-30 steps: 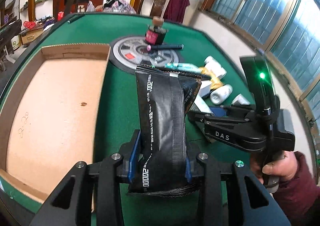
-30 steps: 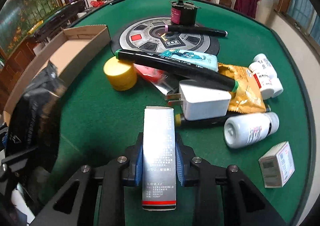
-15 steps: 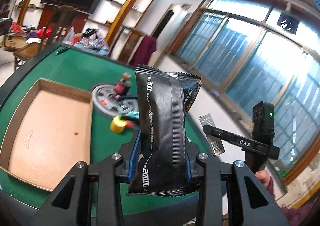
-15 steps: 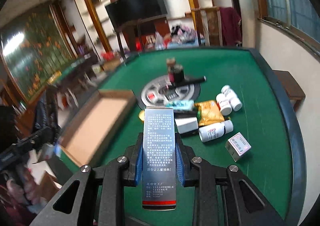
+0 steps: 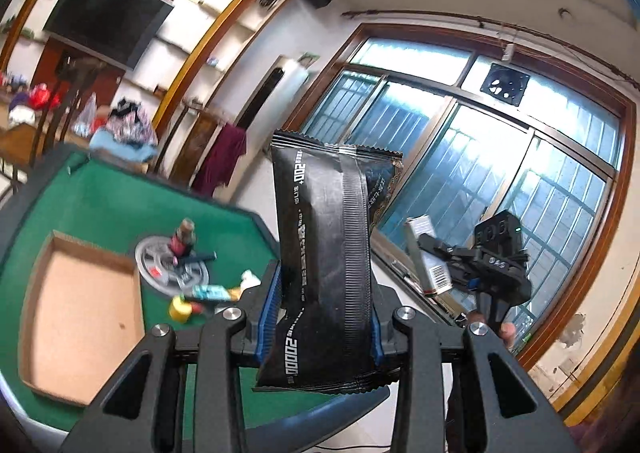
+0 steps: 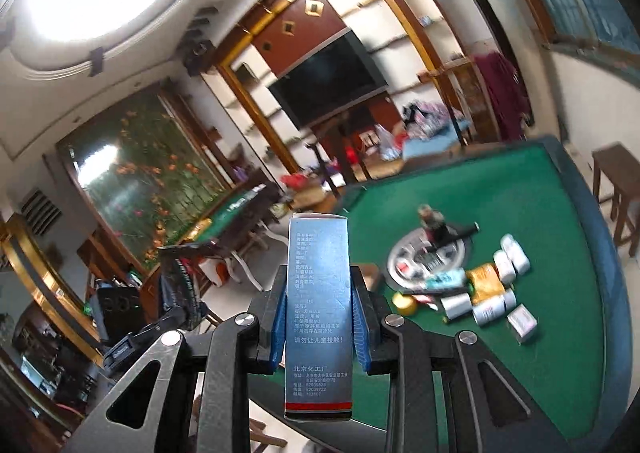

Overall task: Organize objects
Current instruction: 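Carry the black bag with left tool while right tool carries white box to tray, then lower black bag into tray with left tool while right tool releases white box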

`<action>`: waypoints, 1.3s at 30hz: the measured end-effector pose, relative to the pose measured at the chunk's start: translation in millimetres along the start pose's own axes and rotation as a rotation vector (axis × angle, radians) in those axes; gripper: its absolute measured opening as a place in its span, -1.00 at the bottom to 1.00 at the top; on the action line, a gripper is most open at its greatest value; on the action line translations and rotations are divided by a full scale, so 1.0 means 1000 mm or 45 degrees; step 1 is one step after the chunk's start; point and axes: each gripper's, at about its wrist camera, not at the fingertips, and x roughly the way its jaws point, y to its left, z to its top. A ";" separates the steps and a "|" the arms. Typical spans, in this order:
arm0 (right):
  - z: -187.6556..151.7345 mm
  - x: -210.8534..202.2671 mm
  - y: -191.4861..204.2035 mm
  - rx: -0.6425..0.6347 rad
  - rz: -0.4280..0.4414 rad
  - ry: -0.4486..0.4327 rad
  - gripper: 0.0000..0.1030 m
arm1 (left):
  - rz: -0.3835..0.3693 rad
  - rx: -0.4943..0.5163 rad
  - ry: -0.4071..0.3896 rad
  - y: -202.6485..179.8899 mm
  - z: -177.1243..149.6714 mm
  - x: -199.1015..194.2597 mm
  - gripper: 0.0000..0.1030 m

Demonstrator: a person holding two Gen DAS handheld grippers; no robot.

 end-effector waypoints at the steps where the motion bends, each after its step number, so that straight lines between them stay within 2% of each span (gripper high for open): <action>1: 0.006 -0.006 0.014 -0.032 -0.004 -0.011 -0.42 | 0.010 0.009 0.006 -0.005 0.013 -0.008 -0.31; 4: 0.035 -0.018 0.062 -0.119 -0.010 -0.023 -0.42 | 0.125 0.080 -0.012 -0.019 0.046 -0.029 -0.32; 8: 0.083 -0.013 0.125 -0.238 -0.040 -0.033 -0.42 | 0.394 0.186 -0.102 -0.027 0.101 -0.057 -0.31; 10: 0.104 0.000 0.154 -0.294 -0.069 -0.033 -0.42 | 0.531 0.231 -0.138 -0.026 0.121 -0.066 -0.31; 11: 0.113 0.011 0.166 -0.317 -0.078 -0.024 -0.42 | 0.635 0.275 -0.156 -0.022 0.131 -0.068 -0.31; 14: 0.124 0.056 0.182 -0.339 -0.074 0.025 -0.42 | 0.772 0.288 -0.134 -0.001 0.138 -0.063 -0.31; 16: 0.115 0.103 0.172 -0.295 -0.041 0.104 -0.42 | 0.814 0.259 -0.085 0.023 0.133 -0.050 -0.31; 19: 0.085 0.182 0.137 -0.194 0.020 0.268 -0.42 | 0.853 0.212 0.020 0.071 0.105 -0.012 -0.31; 24: -0.005 0.328 0.052 -0.054 -0.060 0.527 -0.42 | 0.862 0.084 0.205 0.165 0.034 0.062 -0.32; 27: -0.044 0.384 -0.002 0.050 -0.099 0.658 -0.42 | 0.890 0.023 0.303 0.210 0.004 0.102 -0.32; 31: -0.067 0.421 -0.040 0.061 -0.176 0.737 -0.42 | 0.909 -0.094 0.426 0.265 -0.032 0.147 -0.32; 39: -0.071 0.461 -0.077 0.090 -0.268 0.749 -0.41 | 0.967 -0.257 0.553 0.319 -0.059 0.200 -0.32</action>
